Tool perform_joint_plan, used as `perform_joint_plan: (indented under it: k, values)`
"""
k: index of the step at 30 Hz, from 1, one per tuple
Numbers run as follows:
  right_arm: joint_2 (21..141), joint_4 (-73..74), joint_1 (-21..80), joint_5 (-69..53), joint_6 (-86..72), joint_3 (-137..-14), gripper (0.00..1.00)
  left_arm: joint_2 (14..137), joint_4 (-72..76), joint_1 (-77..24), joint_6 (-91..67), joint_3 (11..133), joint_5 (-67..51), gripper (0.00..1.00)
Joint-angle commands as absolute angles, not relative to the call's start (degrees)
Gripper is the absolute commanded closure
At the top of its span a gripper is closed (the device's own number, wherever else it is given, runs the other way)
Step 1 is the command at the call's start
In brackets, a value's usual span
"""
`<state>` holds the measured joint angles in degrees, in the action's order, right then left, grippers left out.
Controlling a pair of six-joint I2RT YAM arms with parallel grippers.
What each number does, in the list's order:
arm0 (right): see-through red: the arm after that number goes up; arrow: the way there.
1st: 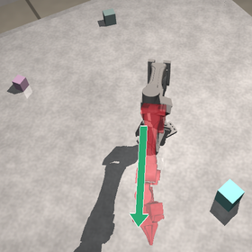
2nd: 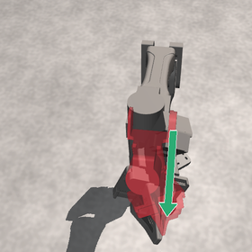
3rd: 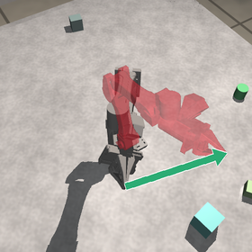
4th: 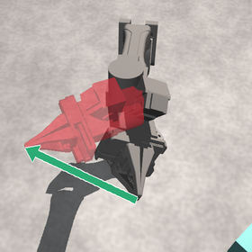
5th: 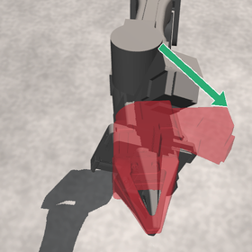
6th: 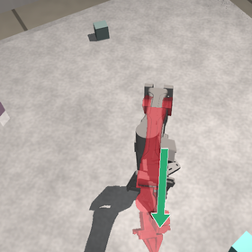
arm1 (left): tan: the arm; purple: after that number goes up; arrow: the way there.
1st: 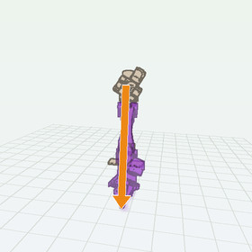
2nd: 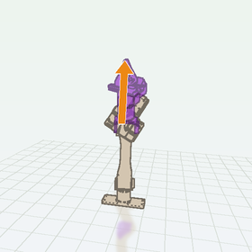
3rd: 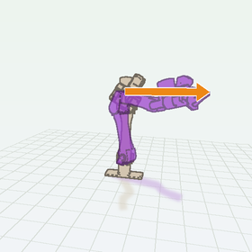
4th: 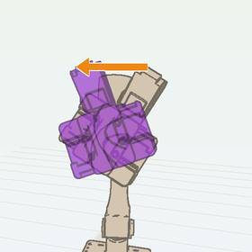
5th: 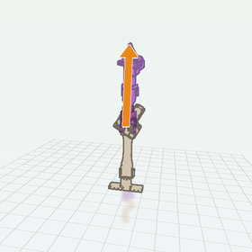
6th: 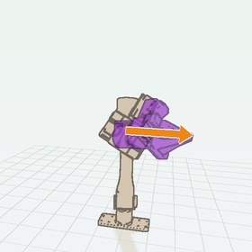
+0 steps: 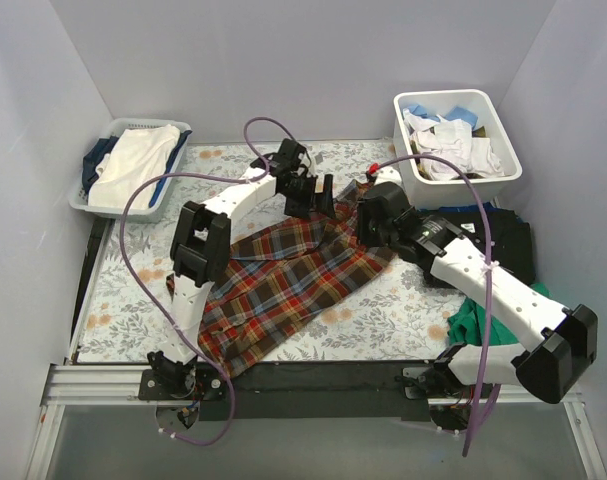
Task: Fold and stack the long sleeve shirts
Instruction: Fold the shirt
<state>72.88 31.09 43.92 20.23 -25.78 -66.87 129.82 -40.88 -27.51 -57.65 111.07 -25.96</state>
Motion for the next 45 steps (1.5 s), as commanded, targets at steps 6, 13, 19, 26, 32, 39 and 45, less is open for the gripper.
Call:
perform_joint_plan:
  k: [6, 13, 19, 26, 32, 39, 45]
  values:
    - [70.5, 34.9, 36.3, 20.3, -30.2, -65.2, 0.64, 128.7, -41.7, -35.9, -54.1, 109.5, -18.6, 0.08]
    - [71.5, 34.9, 35.3, 17.1, -28.8, -64.3, 0.64, 137.7, -46.0, -34.8, -60.5, 120.1, -8.3, 0.07]
    - [71.1, 35.0, 34.5, 16.3, -28.2, -63.8, 0.64, 141.5, -47.2, -28.1, -69.6, 124.6, -6.3, 0.08]
    - [71.7, 35.4, 33.7, 16.1, -28.0, -64.0, 0.64, 143.6, -47.6, -22.0, -72.2, 126.6, -0.7, 0.09]
    - [75.1, 35.7, 33.6, 13.6, -25.5, -65.8, 0.64, 144.2, -43.7, -17.4, -72.7, 128.2, 0.1, 0.1]
    - [88.8, 35.9, 35.9, 9.5, -16.9, -73.9, 0.64, 129.9, -38.1, -17.4, -65.6, 128.6, -9.0, 0.07]
    - [100.7, 35.6, 48.1, 3.9, -9.0, -84.4, 0.63, 113.0, -40.1, -13.0, -65.7, 108.2, 1.5, 0.05]
